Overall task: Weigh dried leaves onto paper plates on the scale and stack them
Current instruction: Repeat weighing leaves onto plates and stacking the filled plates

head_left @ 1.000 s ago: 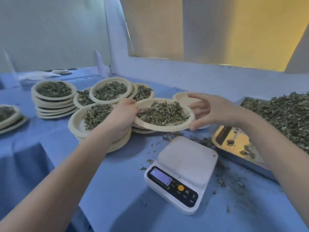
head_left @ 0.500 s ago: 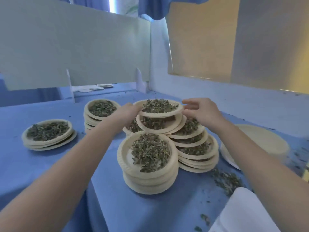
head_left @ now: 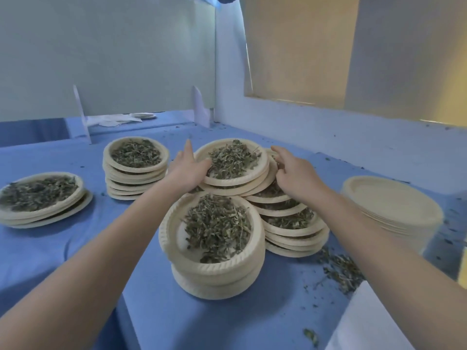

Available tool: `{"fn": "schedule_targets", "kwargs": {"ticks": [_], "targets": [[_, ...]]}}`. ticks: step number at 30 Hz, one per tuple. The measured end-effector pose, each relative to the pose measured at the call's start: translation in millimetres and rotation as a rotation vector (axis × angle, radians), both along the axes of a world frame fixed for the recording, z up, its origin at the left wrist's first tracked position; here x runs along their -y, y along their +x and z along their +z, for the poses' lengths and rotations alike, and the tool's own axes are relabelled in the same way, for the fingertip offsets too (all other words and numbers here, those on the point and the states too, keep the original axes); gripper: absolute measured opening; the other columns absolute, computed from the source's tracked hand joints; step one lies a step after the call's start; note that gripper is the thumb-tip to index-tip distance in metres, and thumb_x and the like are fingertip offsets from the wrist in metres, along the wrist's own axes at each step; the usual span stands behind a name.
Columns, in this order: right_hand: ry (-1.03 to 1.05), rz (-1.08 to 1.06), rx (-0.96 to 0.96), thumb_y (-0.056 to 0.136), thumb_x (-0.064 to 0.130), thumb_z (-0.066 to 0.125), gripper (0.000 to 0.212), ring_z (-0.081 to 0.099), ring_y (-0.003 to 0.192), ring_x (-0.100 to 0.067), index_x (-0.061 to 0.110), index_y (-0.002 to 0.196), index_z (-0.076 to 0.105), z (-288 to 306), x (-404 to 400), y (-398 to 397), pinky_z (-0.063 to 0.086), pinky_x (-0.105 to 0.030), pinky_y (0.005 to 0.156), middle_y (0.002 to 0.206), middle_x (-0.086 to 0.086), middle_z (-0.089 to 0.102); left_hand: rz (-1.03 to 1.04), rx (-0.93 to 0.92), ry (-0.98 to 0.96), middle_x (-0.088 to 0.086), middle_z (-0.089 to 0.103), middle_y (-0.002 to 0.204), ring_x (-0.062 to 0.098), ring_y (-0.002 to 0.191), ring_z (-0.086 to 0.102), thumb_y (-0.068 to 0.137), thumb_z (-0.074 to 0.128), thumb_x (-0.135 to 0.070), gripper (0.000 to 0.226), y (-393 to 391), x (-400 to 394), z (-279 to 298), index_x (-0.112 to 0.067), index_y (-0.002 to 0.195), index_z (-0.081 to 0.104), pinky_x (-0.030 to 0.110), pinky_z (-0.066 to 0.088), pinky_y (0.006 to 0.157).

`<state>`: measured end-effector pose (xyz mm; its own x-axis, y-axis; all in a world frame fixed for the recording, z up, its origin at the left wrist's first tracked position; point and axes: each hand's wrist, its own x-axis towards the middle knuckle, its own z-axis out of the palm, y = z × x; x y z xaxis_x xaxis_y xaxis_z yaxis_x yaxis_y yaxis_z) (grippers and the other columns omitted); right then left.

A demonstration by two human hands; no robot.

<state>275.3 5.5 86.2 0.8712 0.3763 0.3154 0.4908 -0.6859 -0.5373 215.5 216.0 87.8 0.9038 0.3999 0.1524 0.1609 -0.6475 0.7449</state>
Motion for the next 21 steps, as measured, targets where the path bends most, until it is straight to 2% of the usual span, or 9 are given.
{"fn": "schedule_targets", "kwargs": {"ticks": [2,4,6,7,10,12,15,18,21], "targets": [[-0.003,-0.008,-0.003,0.092,0.002,0.035,0.062,0.052,0.083,-0.013,0.026,0.148,0.024,2.5,2.3,-4.7,0.036,-0.023,0.066,0.144,-0.01,0.043,0.0,0.012,0.035,0.008,0.008,0.159,0.029,0.145,0.012,0.098,0.04,-0.037,0.07,-5.1,3.7,5.1,-0.019,0.151,0.0,0.045,0.015,0.116],[-0.002,-0.014,-0.003,0.092,0.003,0.036,0.062,0.052,0.099,-0.02,0.024,0.148,0.023,4.9,7.0,-10.2,0.034,-0.024,0.076,0.141,-0.012,0.045,-0.006,0.034,0.078,0.005,0.008,0.159,0.026,0.145,0.008,0.097,0.043,-0.037,0.069,-11.6,9.3,10.9,-0.02,0.152,0.004,0.045,0.013,0.117],[0.013,-0.023,-0.01,0.092,0.004,0.037,0.062,0.049,0.117,-0.025,0.023,0.149,0.023,8.6,13.5,-16.6,0.033,-0.025,0.08,0.139,-0.014,0.047,-0.026,0.073,0.122,0.002,0.008,0.159,0.023,0.146,0.005,0.095,0.046,-0.033,0.068,-19.2,19.7,17.5,-0.02,0.151,0.01,0.043,0.011,0.116],[0.026,-0.022,-0.012,0.091,0.004,0.038,0.062,0.049,0.118,-0.026,0.023,0.148,0.024,11.0,17.7,-21.1,0.035,-0.025,0.079,0.135,-0.014,0.049,-0.048,0.099,0.147,0.0,0.009,0.159,0.02,0.145,0.005,0.095,0.047,-0.03,0.066,-22.7,27.6,20.8,-0.02,0.151,0.013,0.041,0.01,0.115],[0.046,-0.008,0.003,0.091,0.007,0.041,0.06,0.052,0.104,-0.021,0.023,0.147,0.026,19.8,33.8,-36.3,0.035,-0.026,0.076,0.127,-0.013,0.054,-0.197,0.138,0.222,-0.004,0.016,0.157,0.014,0.144,0.012,0.093,0.048,-0.021,0.062,-31.0,64.3,29.2,-0.023,0.149,0.022,0.031,0.012,0.113],[0.048,-0.006,0.017,0.092,0.009,0.043,0.058,0.052,0.109,-0.022,0.023,0.146,0.027,25.9,50.2,-44.2,0.035,-0.026,0.078,0.131,-0.011,0.052,-0.322,0.13,0.238,-0.004,0.02,0.156,0.012,0.143,0.015,0.092,0.048,-0.02,0.062,-32.2,97.5,32.9,-0.024,0.149,0.023,0.026,0.015,0.111],[0.052,-0.024,0.035,0.093,0.01,0.046,0.057,0.053,0.113,-0.025,0.023,0.145,0.029,34.5,83.5,-52.2,0.038,-0.027,0.081,0.13,-0.012,0.053,-0.464,0.101,0.236,-0.003,0.019,0.156,0.012,0.143,0.016,0.091,0.049,-0.019,0.065,-28.0,152.1,35.5,-0.025,0.149,0.021,0.025,0.018,0.108],[0.056,-0.074,0.03,0.091,0.01,0.048,0.057,0.056,0.111,-0.026,0.023,0.144,0.031,38.3,127.2,-56.4,0.043,-0.033,0.085,0.126,-0.012,0.055,-0.568,0.067,0.198,-0.001,0.017,0.157,0.015,0.143,0.016,0.092,0.048,-0.014,0.066,-17.1,207.4,34.7,-0.023,0.15,0.018,0.027,0.022,0.107],[0.048,-0.154,0.017,0.091,0.009,0.048,0.054,0.052,0.113,-0.023,0.021,0.142,0.035,33.0,178.1,-50.6,0.04,-0.029,0.087,0.128,-0.012,0.054,-0.653,-0.001,0.128,-0.002,0.016,0.157,0.018,0.14,0.025,0.093,0.046,-0.014,0.066,1.7,257.6,26.7,-0.023,0.151,0.015,0.02,0.031,0.092]]}}
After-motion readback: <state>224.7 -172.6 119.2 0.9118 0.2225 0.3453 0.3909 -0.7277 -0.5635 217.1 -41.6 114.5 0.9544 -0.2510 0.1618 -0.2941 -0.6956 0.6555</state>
